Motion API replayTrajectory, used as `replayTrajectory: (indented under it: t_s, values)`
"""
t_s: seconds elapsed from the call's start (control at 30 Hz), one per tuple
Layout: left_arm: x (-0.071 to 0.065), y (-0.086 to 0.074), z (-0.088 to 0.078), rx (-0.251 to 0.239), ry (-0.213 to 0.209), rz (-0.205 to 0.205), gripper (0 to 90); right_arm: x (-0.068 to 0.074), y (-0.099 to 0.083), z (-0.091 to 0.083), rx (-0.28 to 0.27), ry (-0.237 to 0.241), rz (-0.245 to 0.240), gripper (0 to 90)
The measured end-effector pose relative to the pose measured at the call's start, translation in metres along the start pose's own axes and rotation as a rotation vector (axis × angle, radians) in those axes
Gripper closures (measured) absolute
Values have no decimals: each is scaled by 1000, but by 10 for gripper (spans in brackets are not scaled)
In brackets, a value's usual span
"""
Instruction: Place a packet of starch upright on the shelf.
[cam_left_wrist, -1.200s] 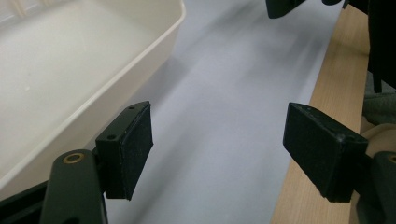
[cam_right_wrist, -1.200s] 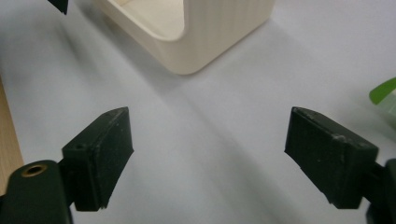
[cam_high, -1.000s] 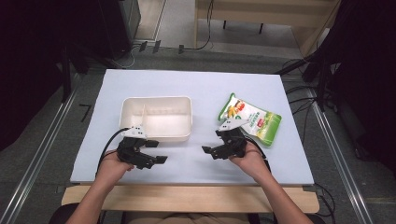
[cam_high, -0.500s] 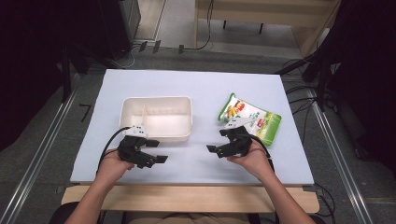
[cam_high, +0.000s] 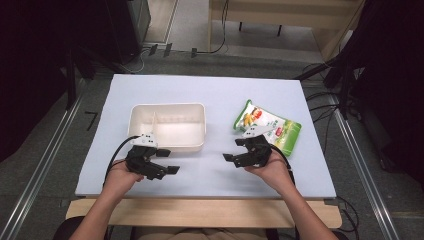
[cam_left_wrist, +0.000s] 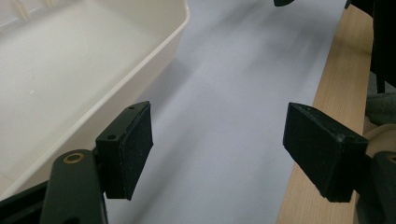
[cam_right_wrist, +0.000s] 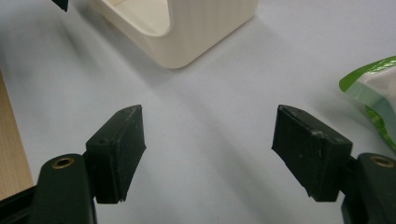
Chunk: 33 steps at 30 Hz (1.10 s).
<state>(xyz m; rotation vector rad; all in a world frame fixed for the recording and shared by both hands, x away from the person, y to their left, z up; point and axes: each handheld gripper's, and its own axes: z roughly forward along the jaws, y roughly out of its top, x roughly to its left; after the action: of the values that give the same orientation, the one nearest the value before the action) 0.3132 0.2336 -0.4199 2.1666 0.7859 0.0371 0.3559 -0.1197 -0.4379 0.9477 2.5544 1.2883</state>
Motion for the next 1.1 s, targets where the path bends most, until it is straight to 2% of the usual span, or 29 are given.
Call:
replayTrajectory:
  t_s: [0.4, 0.77, 0.87, 0.97, 1.1]
  values:
    - [-1, 0, 0, -2, -1, 0, 251, 2, 0, 0, 19, 9, -6, 290]
    - [-1, -1, 0, 0, -1, 0, 251, -1, 3, -6, 9, 1, 7, 317]
    - [0, -3, -2, -10, 2, -4, 251, -3, 5, -8, 5, 10, 12, 364]
    - [-1, -4, -3, -13, 6, -8, 251, -7, 8, -12, 16, 1, 53, 405]
    - [-2, -7, -6, -8, 18, -13, 251, -13, 10, -19, 16, 7, 61, 488]
